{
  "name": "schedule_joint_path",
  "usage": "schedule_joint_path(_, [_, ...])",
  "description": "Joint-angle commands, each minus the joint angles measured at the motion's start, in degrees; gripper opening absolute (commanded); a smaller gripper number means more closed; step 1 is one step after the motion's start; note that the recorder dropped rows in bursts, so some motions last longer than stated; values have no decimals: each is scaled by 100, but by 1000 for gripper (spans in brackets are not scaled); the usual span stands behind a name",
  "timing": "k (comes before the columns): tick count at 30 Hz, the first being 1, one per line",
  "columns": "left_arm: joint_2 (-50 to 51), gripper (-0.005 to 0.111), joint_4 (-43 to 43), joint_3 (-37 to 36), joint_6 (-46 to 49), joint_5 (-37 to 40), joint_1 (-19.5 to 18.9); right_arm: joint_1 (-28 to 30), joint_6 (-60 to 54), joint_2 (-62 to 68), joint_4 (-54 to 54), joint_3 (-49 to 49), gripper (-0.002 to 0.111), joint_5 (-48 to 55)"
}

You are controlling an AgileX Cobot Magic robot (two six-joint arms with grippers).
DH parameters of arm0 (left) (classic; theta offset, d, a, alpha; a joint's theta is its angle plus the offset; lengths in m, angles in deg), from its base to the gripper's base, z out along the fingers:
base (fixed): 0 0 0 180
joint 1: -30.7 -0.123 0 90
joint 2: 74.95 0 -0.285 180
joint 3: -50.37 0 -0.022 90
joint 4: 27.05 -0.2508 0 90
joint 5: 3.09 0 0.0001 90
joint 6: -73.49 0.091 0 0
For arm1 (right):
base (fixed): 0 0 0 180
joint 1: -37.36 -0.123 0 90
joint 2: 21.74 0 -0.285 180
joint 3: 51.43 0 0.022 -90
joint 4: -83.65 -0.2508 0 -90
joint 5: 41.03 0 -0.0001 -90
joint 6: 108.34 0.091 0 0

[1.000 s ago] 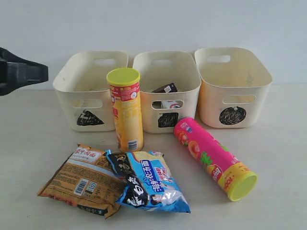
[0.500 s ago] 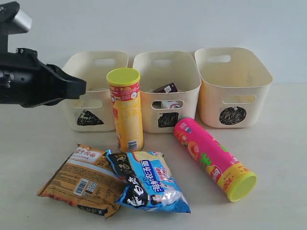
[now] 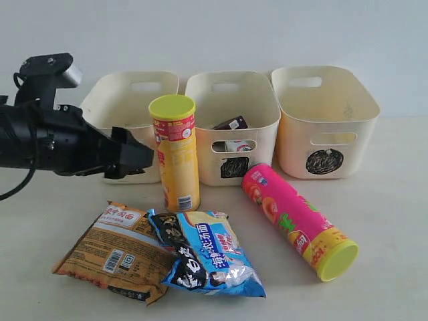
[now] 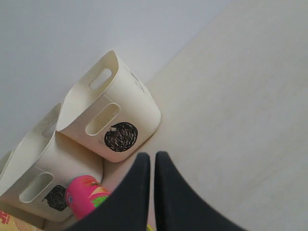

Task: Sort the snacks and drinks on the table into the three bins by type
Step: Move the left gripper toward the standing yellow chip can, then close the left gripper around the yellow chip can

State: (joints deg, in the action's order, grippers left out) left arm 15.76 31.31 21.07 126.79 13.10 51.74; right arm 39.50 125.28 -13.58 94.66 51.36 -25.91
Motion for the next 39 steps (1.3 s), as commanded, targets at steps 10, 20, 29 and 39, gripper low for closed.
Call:
schedule_joint_path(10, [562, 92, 568, 164, 30, -509, 34, 26, -20, -38, -2, 0, 0, 2])
schedule_joint_path(20, [1051, 92, 1096, 653, 407, 136, 34, 26, -20, -38, -2, 0, 0, 2])
schedule_joint_path(29, [1357, 92, 2985, 781, 2611, 126, 34, 26, -20, -38, -2, 0, 0, 2])
schedule_joint_path(39, [1630, 92, 4159, 891, 4576, 363, 34, 26, -20, -38, -2, 0, 0, 2])
